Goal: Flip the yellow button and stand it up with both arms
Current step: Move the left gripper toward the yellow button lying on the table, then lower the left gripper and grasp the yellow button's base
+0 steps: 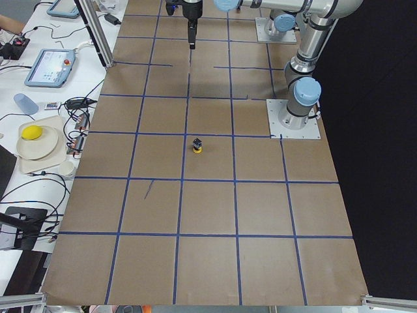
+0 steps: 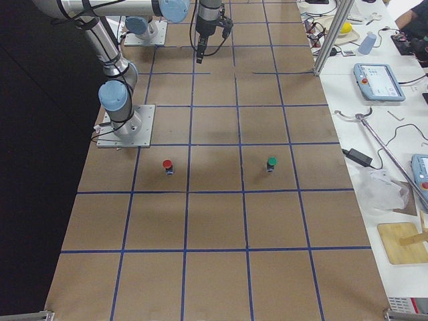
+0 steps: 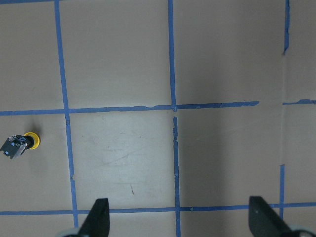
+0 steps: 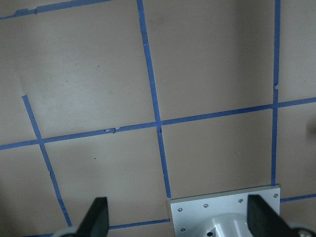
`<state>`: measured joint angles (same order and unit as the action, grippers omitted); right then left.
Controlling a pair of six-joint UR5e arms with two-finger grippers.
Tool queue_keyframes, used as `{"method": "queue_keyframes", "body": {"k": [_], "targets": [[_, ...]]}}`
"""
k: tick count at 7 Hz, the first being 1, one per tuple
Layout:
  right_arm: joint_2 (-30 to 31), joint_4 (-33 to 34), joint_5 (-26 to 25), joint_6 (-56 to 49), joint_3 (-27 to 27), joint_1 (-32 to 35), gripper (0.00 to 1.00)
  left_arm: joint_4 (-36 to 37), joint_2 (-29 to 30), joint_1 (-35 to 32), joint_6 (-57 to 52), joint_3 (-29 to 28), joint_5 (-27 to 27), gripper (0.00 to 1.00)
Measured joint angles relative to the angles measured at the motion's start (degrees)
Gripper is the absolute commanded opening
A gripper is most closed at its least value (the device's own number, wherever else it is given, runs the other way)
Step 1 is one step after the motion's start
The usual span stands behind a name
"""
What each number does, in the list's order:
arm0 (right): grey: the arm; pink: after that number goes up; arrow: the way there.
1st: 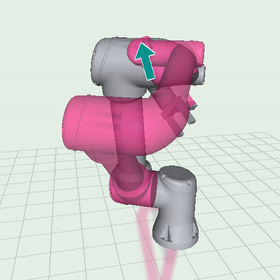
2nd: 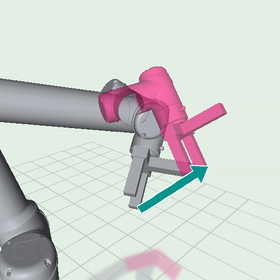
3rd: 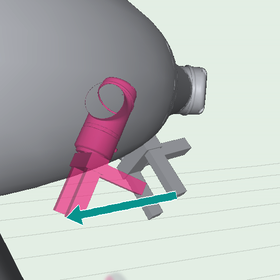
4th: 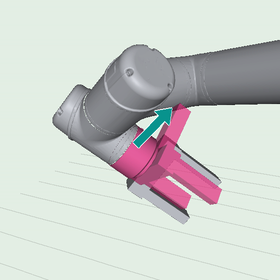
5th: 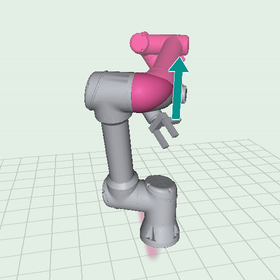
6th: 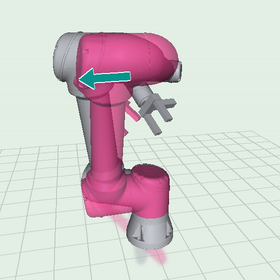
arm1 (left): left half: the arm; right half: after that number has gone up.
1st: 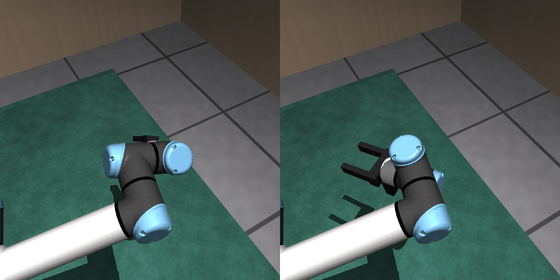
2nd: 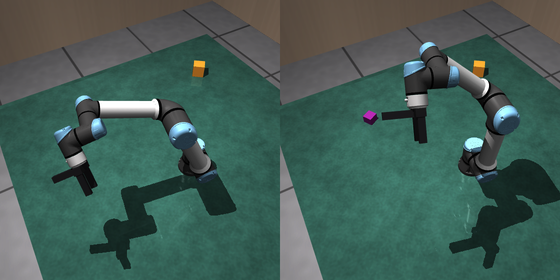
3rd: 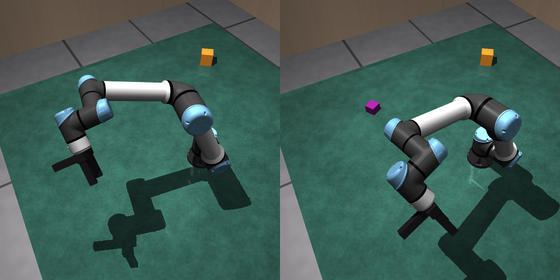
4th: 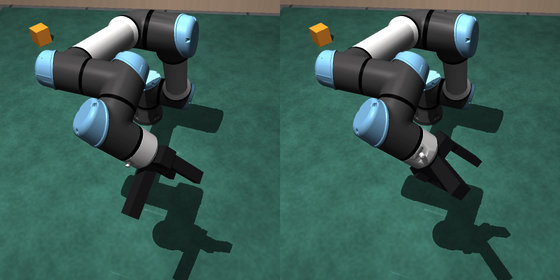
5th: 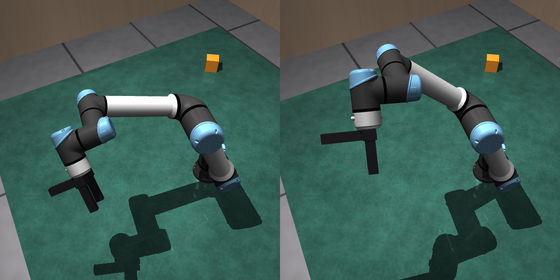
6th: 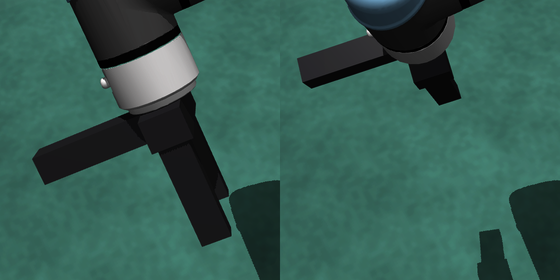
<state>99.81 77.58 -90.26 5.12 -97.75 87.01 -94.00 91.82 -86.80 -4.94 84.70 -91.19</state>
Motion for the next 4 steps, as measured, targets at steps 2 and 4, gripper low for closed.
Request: {"method": "queue_keyframes", "body": {"k": [2, 4], "targets": [[0.18, 0.20, 0.18, 0.02, -0.24, 0.00, 1.00, 1.58, 0.14, 8.03, -12.21, 4.85, 0.11, 1.00], [0.36, 0.27, 0.32, 0.02, -0.59, 0.00, 1.00, 10.20, 0.92, 15.53, -28.85, 12.04, 0.04, 1.00]]}}
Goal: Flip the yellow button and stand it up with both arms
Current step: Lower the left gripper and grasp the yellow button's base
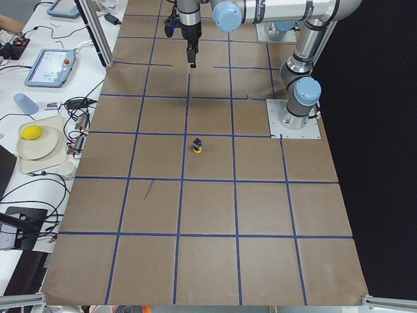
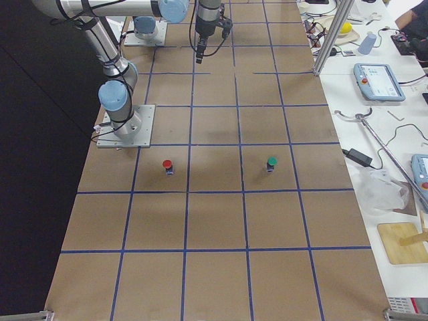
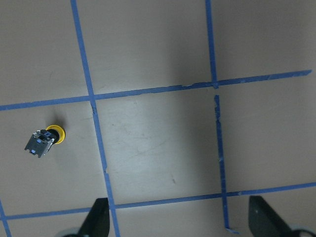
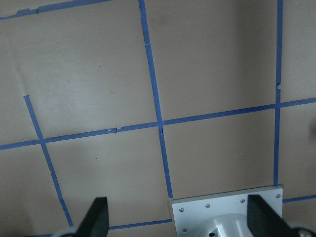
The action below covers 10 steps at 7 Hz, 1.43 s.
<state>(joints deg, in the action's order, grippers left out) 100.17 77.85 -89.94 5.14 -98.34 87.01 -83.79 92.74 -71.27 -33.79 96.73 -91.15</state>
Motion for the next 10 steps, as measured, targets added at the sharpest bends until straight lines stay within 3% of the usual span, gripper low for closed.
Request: {"method": "queue_keyframes", "body": {"k": [4, 10], "targets": [[0.13, -0.04, -0.20, -0.02, -0.61, 0.00, 1.00, 18.58, 4.15, 10.32, -25.29, 11.45, -0.08, 1.00], [1.01, 0.35, -0.08, 0.04, -2.31, 0.00, 1.00, 28.36, 10.11, 15.15, -39.32, 16.42, -0.06, 0.95]]}}
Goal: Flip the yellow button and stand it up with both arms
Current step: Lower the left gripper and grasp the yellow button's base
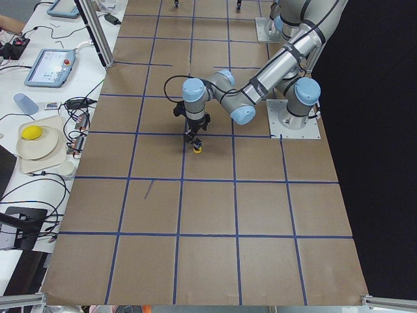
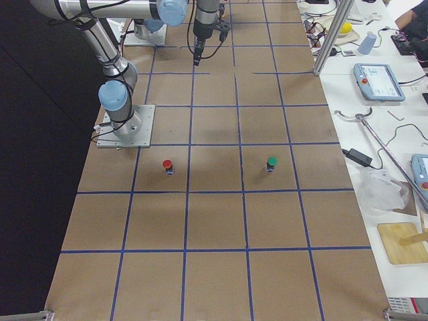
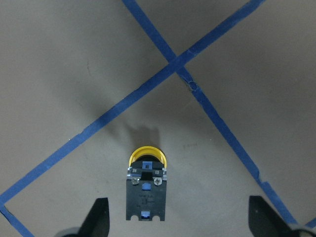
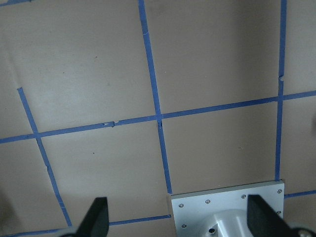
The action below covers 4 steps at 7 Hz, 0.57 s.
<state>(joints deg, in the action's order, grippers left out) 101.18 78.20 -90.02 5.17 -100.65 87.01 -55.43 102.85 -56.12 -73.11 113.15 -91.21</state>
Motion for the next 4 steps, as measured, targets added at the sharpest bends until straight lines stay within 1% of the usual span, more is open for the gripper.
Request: {"method": "queue_keyframes", "body": {"k": [3, 4], "targets": [[0.80, 1.25, -0.06, -0.01, -1.50, 0.00, 1.00, 2.69, 2.19, 0.09, -3.00, 0.26, -0.12, 0.70], [0.89, 1.36, -0.09, -0.03, -1.60, 0.00, 1.00, 2.76, 2.41, 0.09, -4.08, 0.29, -0.20, 0.54]]}}
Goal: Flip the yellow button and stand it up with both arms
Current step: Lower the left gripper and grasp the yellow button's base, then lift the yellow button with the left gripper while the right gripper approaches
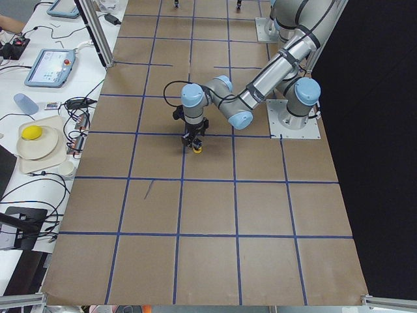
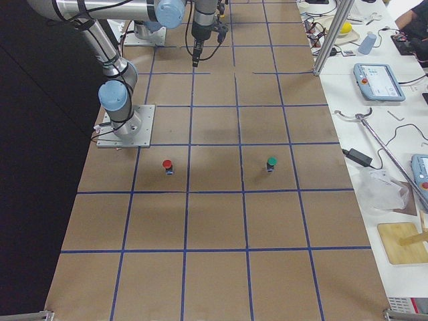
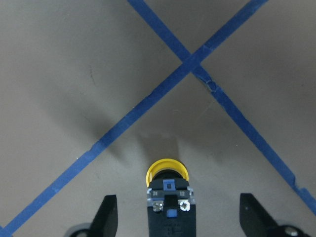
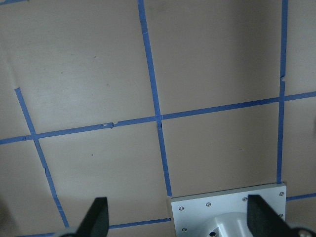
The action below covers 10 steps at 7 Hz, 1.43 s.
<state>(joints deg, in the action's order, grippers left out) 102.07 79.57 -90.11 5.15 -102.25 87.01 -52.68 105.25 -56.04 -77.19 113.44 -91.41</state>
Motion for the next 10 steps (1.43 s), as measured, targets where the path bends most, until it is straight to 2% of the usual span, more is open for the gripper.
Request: {"method": "queue_keyframes", "body": {"k": [2, 3, 5, 7, 8, 10], "targets": [[0.14, 0.05, 0.09, 0.03, -0.10, 0.00, 1.00, 0.03, 0.16, 0.04, -1.84, 0.01, -0.20, 0.15], [0.24, 0.06, 0.20, 0.03, -0.12, 0.00, 1.00, 0.03, 0.00, 0.03, -2.19, -0.05, -0.26, 0.08], [0.38, 0.06, 0.35, 0.04, -0.16, 0.00, 1.00, -1.26, -1.28, -0.18, -2.87, -0.67, -0.10, 0.05], [0.41, 0.12, 0.43, 0.05, -0.33, 0.00, 1.00, -6.44, -4.78, -0.83, -3.41, -0.94, 3.53, 0.05], [0.41, 0.14, 0.45, 0.07, -0.35, 0.00, 1.00, -10.05, -6.85, -1.28, -3.02, -1.02, 7.53, 0.05], [0.44, 0.25, 0.57, 0.10, -0.36, 0.00, 1.00, -20.21, -11.09, -2.19, -0.80, -1.55, 19.41, 0.05]]}}
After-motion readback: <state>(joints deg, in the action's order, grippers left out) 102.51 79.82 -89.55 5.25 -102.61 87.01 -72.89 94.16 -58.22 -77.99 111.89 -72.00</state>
